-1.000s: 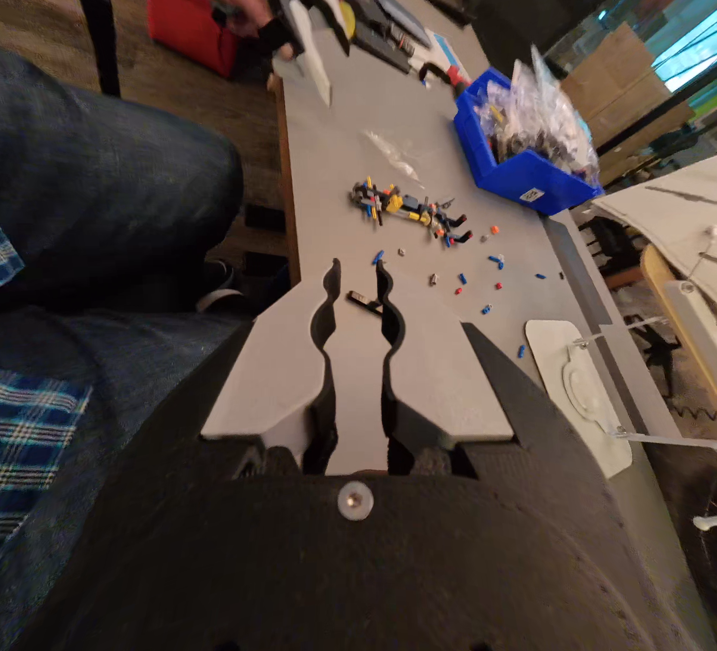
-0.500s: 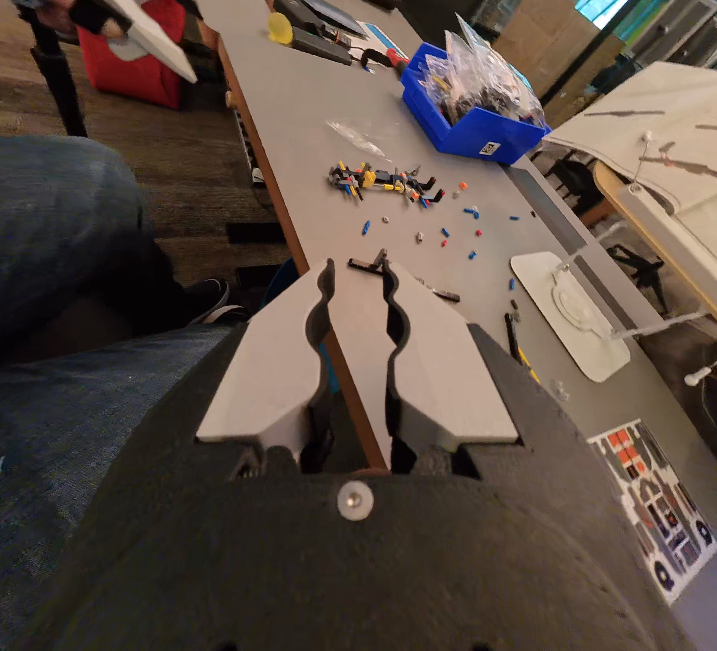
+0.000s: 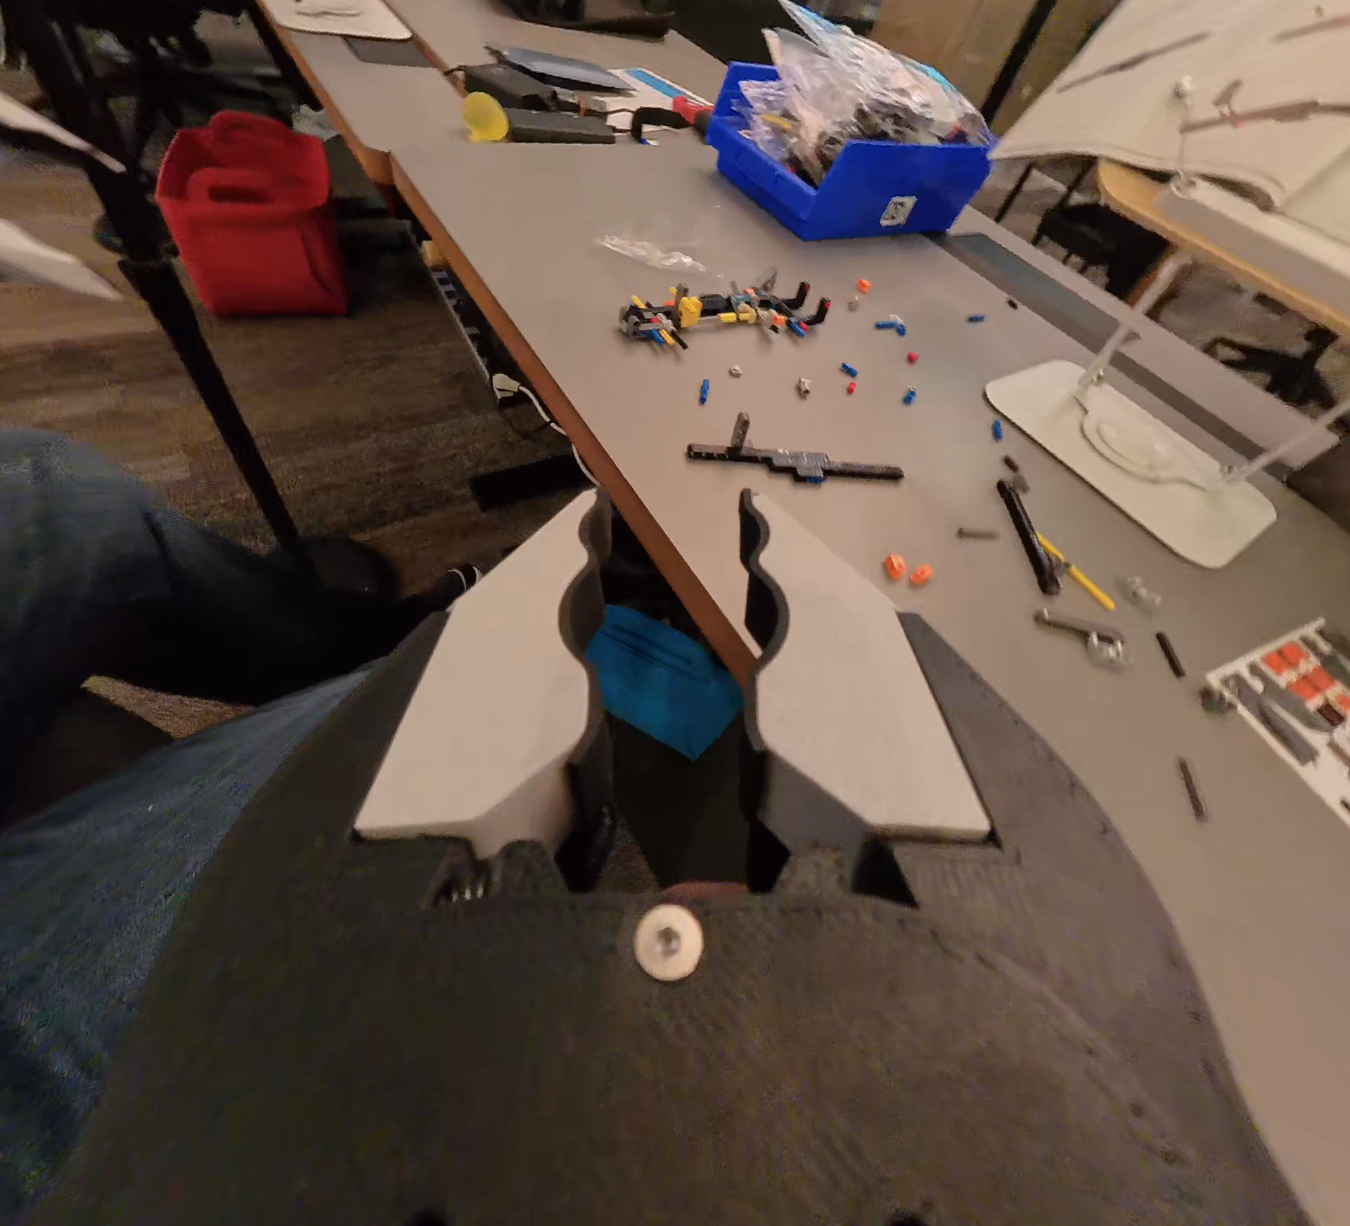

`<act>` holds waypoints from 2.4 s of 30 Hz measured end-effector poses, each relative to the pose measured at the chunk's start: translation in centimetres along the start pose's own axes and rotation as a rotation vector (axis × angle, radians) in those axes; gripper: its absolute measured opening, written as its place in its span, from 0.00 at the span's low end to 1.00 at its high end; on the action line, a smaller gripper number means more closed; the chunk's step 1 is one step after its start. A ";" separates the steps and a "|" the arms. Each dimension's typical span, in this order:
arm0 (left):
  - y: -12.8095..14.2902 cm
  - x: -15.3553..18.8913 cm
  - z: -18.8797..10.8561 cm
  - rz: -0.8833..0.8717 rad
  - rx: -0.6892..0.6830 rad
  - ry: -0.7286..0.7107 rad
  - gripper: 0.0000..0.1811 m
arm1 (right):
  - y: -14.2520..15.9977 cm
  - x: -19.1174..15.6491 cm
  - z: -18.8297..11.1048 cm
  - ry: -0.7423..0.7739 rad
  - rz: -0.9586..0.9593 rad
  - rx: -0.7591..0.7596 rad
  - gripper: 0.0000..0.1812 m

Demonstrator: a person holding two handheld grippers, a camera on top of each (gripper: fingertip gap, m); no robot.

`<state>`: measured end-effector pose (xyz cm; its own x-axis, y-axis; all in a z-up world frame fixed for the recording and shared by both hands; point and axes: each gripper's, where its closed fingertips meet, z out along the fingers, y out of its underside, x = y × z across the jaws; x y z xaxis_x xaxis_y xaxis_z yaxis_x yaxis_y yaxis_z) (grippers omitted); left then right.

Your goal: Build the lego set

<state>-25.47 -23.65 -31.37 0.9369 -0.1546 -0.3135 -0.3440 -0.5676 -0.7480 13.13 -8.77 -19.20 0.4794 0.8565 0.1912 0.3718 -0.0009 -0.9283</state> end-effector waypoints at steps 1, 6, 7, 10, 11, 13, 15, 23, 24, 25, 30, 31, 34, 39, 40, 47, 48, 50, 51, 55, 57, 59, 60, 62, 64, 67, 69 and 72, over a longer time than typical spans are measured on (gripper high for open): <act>0.6 0.2 -0.8 0.000 -0.003 -0.008 0.52 | 0.2 0.2 -0.4 0.008 0.033 0.000 0.20; 2.6 1.7 -4.4 -0.028 0.004 -0.016 0.51 | 0.1 -0.9 -1.9 0.017 0.089 0.027 0.22; 3.1 2.0 -5.1 -0.038 0.007 -0.017 0.51 | 0.1 -1.3 -1.9 0.015 0.083 0.022 0.23; 4.3 2.9 -6.4 -0.060 0.001 -0.004 0.51 | 0.1 -2.9 -1.7 0.003 0.036 0.007 0.23; 4.6 3.0 -6.8 -0.053 -0.002 -0.008 0.51 | 0.0 -3.3 -1.5 -0.001 0.023 0.003 0.24; 4.7 3.0 -7.5 -0.053 0.003 -0.022 0.51 | -0.1 -4.0 -1.0 -0.015 0.007 0.002 0.23; 4.5 3.3 -8.0 -0.074 0.021 -0.008 0.51 | -0.1 -4.6 -0.4 -0.027 -0.018 -0.010 0.24; 6.2 6.3 -7.2 -0.133 -0.005 0.066 0.49 | 3.5 -6.9 1.3 -0.113 -0.013 -0.120 0.25; 6.6 6.6 -6.8 -0.137 -0.014 0.073 0.49 | 4.4 -6.7 1.5 -0.112 -0.011 -0.139 0.25; 7.2 6.5 -6.4 -0.134 -0.031 0.072 0.49 | 5.3 -6.4 1.8 -0.112 -0.004 -0.160 0.25; 7.7 4.9 -2.5 -0.189 -0.060 0.091 0.49 | 6.6 -4.9 4.5 -0.133 0.010 -0.205 0.31; 7.1 4.3 -1.6 -0.169 -0.064 0.091 0.50 | 5.7 -4.5 5.0 -0.132 -0.007 -0.177 0.31; 3.4 2.1 0.8 -0.159 -0.026 0.094 0.55 | 3.3 -2.6 6.8 -0.112 -0.041 -0.117 0.33; -4.6 -1.7 4.3 -0.186 0.069 0.088 0.67 | 0.5 0.6 9.4 -0.083 -0.036 -0.045 0.38; -5.7 -2.1 5.1 -0.190 0.071 0.095 0.69 | 0.2 1.1 9.8 -0.074 -0.037 -0.042 0.40; -10.3 -0.9 8.6 -0.189 0.114 0.161 0.67 | 1.2 4.0 8.8 0.000 -0.032 -0.058 0.44; -10.6 -0.4 8.9 -0.190 0.119 0.170 0.67 | 1.4 4.5 8.5 0.015 -0.014 -0.056 0.45; -11.1 0.2 9.6 -0.172 0.114 0.193 0.67 | 1.7 5.3 8.1 0.044 0.010 -0.060 0.47; -11.5 0.2 10.1 -0.168 0.108 0.205 0.67 | 1.9 5.7 8.2 0.060 0.014 -0.069 0.49; -14.9 -2.1 13.2 -0.162 0.124 0.248 0.72 | 2.0 10.1 9.5 0.165 0.011 -0.092 0.56; -16.9 -4.3 15.5 -0.170 0.138 0.236 0.73 | 2.0 13.3 10.8 0.217 0.056 -0.095 0.57; -19.1 -6.0 18.0 -0.199 0.163 0.263 0.73 | 3.0 16.7 12.4 0.283 0.068 -0.135 0.62; -19.8 -6.8 19.5 -0.213 0.161 0.268 0.74 | 3.8 18.3 13.1 0.321 0.074 -0.165 0.68; -20.3 -8.2 22.4 -0.210 0.128 0.254 0.75 | 5.6 20.0 14.1 0.353 0.098 -0.204 0.73; -20.0 -9.0 24.7 -0.205 0.104 0.235 0.76 | 7.7 20.9 14.6 0.364 0.112 -0.253 0.74; -18.9 -9.1 27.1 -0.219 0.056 0.219 0.76 | 7.9 23.1 14.7 0.395 0.103 -0.260 0.75; -18.9 -8.6 28.0 -0.259 0.041 0.237 0.76 | 7.1 25.0 14.4 0.427 0.139 -0.236 0.77; -19.4 -8.2 29.6 -0.222 -0.022 0.242 0.72 | 6.8 27.7 13.9 0.465 0.250 -0.218 0.79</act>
<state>-28.32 12.57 -31.66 0.9774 -0.2115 0.0058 -0.1309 -0.6261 -0.7687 17.86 22.14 -24.64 0.8552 0.4991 0.1401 0.3338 -0.3234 -0.8854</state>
